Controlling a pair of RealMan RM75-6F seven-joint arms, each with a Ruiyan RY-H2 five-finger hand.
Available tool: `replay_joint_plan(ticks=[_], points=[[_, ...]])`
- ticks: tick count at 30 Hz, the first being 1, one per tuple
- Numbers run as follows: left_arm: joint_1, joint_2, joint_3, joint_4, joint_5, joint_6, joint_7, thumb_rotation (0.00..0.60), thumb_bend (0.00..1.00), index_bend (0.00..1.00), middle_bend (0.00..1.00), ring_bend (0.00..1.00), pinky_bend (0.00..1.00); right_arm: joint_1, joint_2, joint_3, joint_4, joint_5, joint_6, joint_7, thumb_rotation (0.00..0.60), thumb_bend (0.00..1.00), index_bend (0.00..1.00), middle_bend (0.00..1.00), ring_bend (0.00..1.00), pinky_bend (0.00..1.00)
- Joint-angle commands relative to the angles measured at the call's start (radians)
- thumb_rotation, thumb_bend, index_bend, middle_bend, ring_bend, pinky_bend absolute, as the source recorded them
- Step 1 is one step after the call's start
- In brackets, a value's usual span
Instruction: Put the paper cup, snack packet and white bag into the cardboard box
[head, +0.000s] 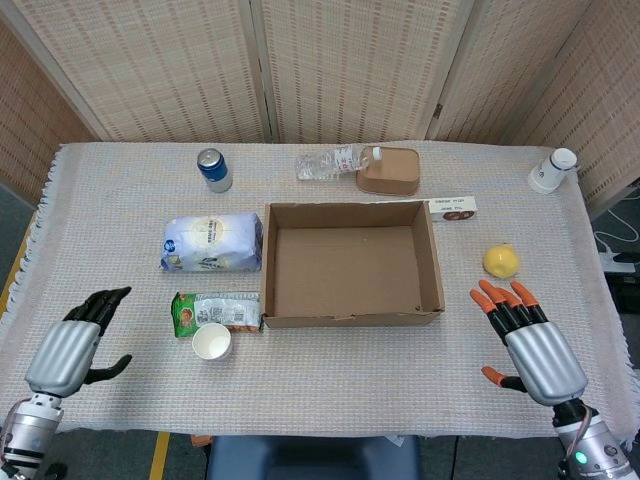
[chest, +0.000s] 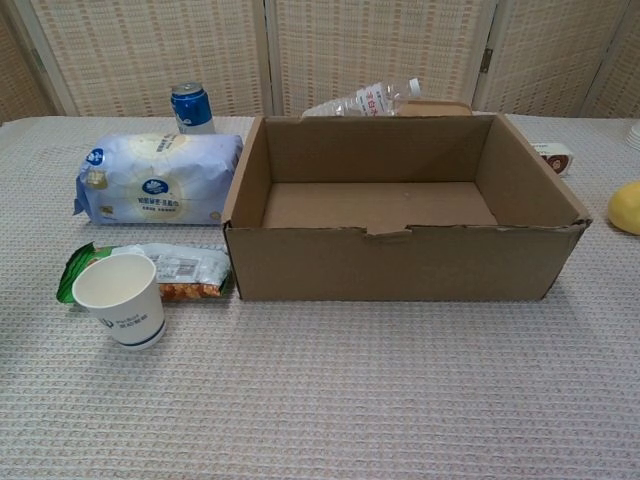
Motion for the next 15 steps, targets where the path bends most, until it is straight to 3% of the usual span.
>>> replay_joint_plan(ticks=[1, 7, 15], points=[[-0.018, -0.017, 0.037, -0.083, 0.037, -0.052, 0.06, 0.6, 0.24, 0.02, 0.08, 0.08, 0.23, -0.002, 0.004, 0.001, -0.002, -0.005, 0.007, 0.004, 0.6, 0.0, 0.0, 0.0, 0.0, 0.0], [-0.036, -0.05, 0.073, -0.165, 0.076, -0.11, 0.132, 0.6, 0.24, 0.02, 0.08, 0.07, 0.22, -0.002, 0.007, -0.001, 0.001, -0.002, 0.003, 0.01, 0.6, 0.0, 0.0, 0.0, 0.0, 0.0], [-0.087, -0.224, 0.038, -0.102, -0.017, -0.146, 0.258, 0.6, 0.24, 0.02, 0.08, 0.07, 0.22, -0.003, 0.005, -0.005, -0.003, -0.01, 0.004, 0.004, 0.6, 0.0, 0.0, 0.0, 0.0, 0.0]])
